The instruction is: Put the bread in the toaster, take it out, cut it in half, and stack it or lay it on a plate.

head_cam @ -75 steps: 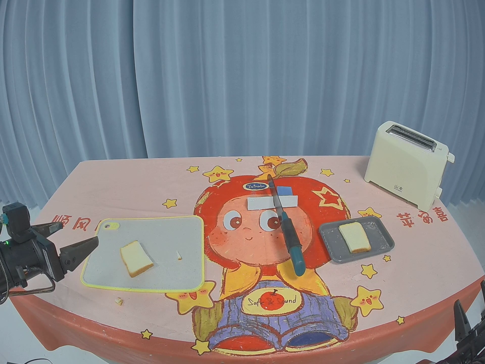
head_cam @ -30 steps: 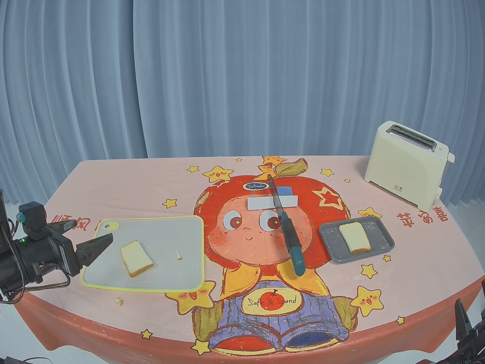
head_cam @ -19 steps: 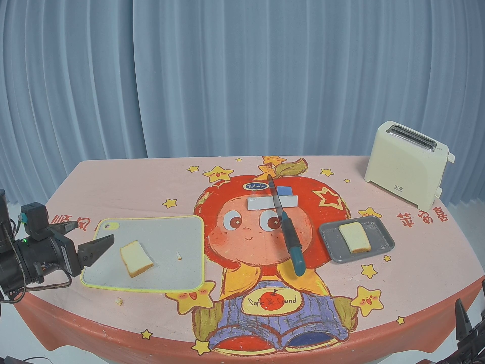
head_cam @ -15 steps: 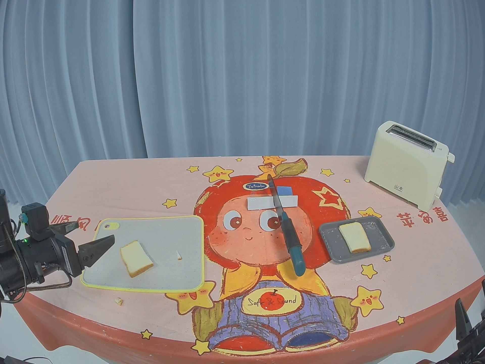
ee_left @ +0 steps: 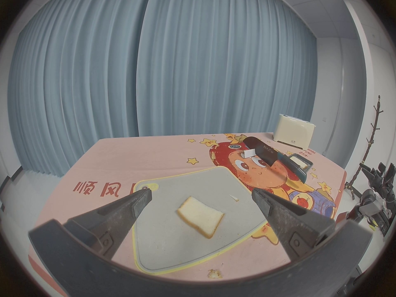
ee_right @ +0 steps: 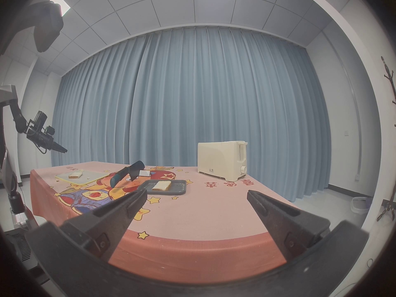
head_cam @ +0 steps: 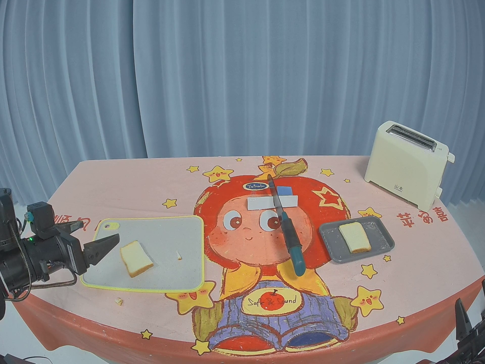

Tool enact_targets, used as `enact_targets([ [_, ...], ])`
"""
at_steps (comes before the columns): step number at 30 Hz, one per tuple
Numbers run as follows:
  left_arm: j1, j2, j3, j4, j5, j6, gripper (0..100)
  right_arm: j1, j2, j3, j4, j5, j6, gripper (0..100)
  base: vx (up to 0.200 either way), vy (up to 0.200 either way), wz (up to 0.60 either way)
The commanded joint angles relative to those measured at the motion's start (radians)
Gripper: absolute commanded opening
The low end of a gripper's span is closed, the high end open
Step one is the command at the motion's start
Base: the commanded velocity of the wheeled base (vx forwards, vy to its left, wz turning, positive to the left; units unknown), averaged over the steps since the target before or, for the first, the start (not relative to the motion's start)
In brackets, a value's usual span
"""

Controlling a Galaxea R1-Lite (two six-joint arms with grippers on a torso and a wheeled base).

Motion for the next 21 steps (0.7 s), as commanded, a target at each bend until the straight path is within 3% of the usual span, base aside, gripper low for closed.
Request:
enact_targets([
  [1,-0.019,0.026,0.013,-0.027,0.004,-0.004,100,0.000,-0.009,0.018,-0.002,0.000,0.000,100,0.000,0.000,0.00],
  [10,-0.025,0.075,0.033,-0.104,0.006,-0.004,100,0.000,-0.010,0.018,-0.002,0.000,0.000,100,0.000,0.000,0.00],
  [21,-0.025,0.095,0.033,-0.110,0.009,-0.002,100,0.000,-0.010,0.018,-0.002,0.000,0.000,100,0.000,0.000,0.00],
])
